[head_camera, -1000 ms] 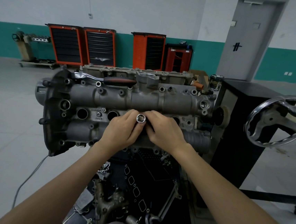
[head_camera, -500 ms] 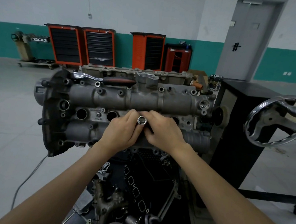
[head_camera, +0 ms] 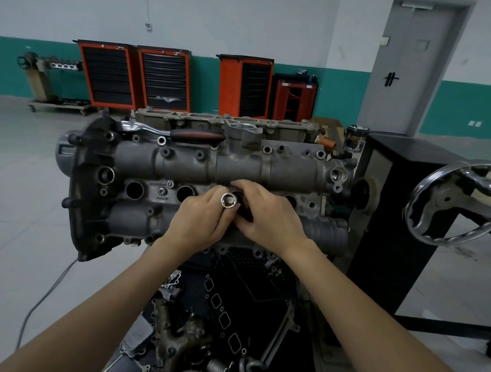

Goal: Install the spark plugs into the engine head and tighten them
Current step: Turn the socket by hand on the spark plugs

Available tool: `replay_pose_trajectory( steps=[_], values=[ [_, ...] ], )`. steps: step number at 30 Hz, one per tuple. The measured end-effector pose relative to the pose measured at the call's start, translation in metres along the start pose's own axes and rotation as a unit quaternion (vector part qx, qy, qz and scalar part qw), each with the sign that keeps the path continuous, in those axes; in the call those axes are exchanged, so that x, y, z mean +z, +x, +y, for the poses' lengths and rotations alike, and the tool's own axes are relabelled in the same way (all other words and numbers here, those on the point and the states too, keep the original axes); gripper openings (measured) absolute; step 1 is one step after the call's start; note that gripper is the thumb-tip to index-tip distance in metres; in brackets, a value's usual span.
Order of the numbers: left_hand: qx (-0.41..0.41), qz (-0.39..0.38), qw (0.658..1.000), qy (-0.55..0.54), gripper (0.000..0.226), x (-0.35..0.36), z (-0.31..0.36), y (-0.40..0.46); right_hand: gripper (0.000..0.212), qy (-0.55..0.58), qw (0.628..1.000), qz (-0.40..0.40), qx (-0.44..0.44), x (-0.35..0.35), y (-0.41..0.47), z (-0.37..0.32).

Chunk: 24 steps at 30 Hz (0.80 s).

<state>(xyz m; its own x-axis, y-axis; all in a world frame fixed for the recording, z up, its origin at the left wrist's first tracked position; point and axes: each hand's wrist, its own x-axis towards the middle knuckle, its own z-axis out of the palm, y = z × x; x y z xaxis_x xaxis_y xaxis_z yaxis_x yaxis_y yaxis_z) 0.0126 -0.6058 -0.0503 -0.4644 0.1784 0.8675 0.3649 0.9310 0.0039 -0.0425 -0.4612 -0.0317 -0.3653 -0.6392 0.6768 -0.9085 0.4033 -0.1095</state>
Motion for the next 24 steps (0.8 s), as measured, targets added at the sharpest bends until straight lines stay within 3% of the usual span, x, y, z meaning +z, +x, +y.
replay_pose_trajectory(
  steps=[3, 7, 11, 17, 24],
  values=[
    [0.001, -0.007, 1.0, 0.009, 0.065, -0.0006, 0.0003, -0.0008, 0.026, -0.003, 1.0, -0.001, -0.015, -0.0009, -0.0001, 0.0004],
    [-0.009, 0.009, 1.0, 0.008, 0.051, -0.0015, 0.001, 0.0013, 0.01, 0.013, 1.0, 0.003, -0.008, -0.0019, 0.0005, 0.0003],
    [-0.003, 0.002, 1.0, 0.01, 0.059, 0.0012, -0.0004, 0.0012, 0.013, 0.017, 1.0, 0.01, 0.016, 0.0001, 0.0009, 0.0014],
    [-0.032, -0.021, 0.999, 0.002, 0.029, 0.0003, 0.0028, -0.0009, 0.037, -0.006, 1.0, -0.003, 0.004, 0.0002, -0.0001, 0.0001],
    [-0.022, 0.033, 0.999, 0.013, 0.062, -0.0007, 0.0014, 0.0028, 0.012, -0.012, 1.0, -0.003, -0.008, -0.001, 0.0019, -0.0008]
  ],
)
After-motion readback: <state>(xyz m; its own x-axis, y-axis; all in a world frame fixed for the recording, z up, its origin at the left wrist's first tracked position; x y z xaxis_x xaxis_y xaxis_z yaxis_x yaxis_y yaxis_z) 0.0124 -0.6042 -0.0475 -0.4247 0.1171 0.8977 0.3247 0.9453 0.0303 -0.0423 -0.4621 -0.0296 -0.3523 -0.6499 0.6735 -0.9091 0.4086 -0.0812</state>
